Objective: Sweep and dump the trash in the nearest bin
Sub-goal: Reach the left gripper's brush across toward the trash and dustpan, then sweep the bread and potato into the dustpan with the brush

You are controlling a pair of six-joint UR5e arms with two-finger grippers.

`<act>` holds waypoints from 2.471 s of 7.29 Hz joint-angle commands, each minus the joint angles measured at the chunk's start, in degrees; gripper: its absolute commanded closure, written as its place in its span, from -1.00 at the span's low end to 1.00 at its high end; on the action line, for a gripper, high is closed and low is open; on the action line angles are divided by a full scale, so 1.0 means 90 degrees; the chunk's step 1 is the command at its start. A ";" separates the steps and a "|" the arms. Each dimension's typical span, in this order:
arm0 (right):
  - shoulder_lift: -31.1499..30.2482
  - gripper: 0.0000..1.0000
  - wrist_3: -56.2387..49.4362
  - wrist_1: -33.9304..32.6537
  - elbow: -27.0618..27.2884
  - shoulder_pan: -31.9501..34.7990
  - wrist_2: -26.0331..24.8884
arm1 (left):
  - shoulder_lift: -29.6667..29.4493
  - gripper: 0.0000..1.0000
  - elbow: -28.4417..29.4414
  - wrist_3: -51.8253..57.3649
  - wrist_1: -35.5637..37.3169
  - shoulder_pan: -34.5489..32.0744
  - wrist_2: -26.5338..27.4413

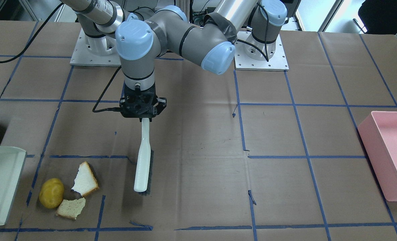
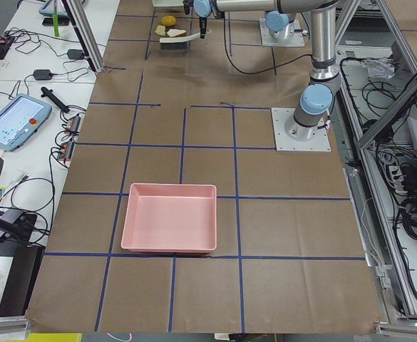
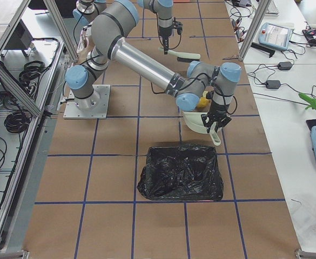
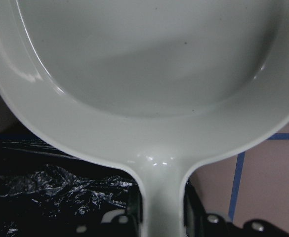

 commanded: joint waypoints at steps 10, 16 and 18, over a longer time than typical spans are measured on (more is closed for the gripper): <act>-0.0131 0.99 0.0304 -0.1894 0.1432 0.0200 0.0187 | -0.2508 0.95 0.3141 -0.1104 -0.0831 -0.0925 0.0409; -0.0053 0.99 0.0236 -0.1864 0.1451 0.0200 0.0392 | -0.3104 0.96 0.4127 -0.1660 -0.0754 -0.1130 -0.0595; -0.0043 0.99 0.0235 -0.1826 0.1461 0.0200 0.0401 | -0.3143 0.98 0.4138 -0.1660 -0.0375 -0.1198 -0.1150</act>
